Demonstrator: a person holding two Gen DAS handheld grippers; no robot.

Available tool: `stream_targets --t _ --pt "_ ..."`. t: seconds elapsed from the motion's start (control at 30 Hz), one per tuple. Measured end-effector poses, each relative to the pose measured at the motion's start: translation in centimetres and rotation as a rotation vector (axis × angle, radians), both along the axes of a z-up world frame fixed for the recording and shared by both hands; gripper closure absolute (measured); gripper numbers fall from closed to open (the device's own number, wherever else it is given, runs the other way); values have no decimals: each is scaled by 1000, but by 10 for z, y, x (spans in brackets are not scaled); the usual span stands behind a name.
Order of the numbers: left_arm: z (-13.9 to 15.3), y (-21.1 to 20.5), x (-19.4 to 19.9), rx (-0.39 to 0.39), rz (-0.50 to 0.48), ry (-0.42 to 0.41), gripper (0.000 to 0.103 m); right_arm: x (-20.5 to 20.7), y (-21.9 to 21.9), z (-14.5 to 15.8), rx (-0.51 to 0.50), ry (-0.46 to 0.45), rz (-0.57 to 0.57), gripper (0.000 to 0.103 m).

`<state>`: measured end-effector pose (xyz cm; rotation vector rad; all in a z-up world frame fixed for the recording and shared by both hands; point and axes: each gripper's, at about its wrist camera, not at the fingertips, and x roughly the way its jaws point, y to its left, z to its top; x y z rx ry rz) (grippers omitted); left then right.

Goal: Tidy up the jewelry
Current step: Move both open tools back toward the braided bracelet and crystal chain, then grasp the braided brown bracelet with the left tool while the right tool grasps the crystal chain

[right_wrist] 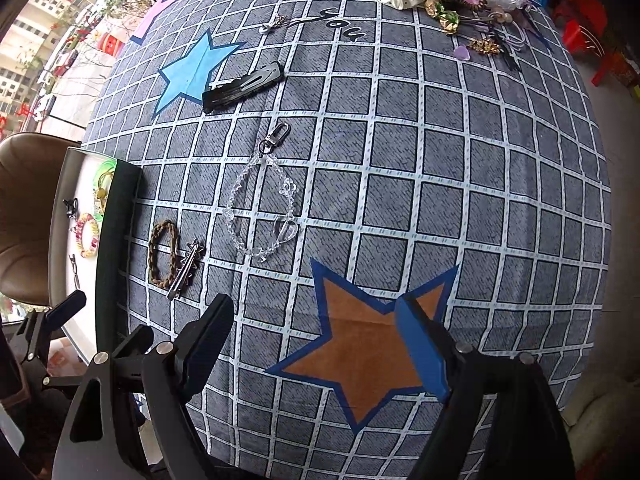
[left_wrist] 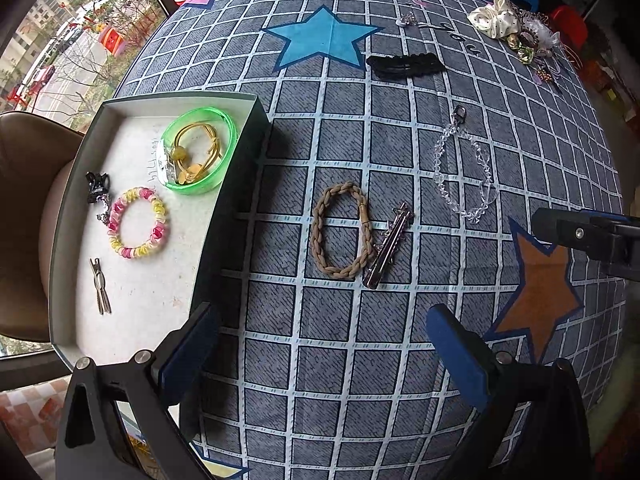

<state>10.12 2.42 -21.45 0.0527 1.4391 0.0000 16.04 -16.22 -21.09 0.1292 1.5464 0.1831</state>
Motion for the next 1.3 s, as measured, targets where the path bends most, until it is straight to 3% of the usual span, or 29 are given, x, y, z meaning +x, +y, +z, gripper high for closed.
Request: stream_targets --t 0.53,0.87,1.13,1.17,1.3 --pt "-24 24 0 -100 231 8 0 51 26 -29 -26 -34 85 18" --pt "-36 37 36 -119 347 -11 0 70 25 -33 -33 -71 94 18" --pt "-54 47 49 -87 367 0 0 71 39 -41 -54 -105 186 38" --pt "-56 43 50 -87 359 0 6 71 44 -41 -63 -112 207 38" --pt "-59 31 62 -53 321 2 9 68 61 -41 -137 -145 285 50"
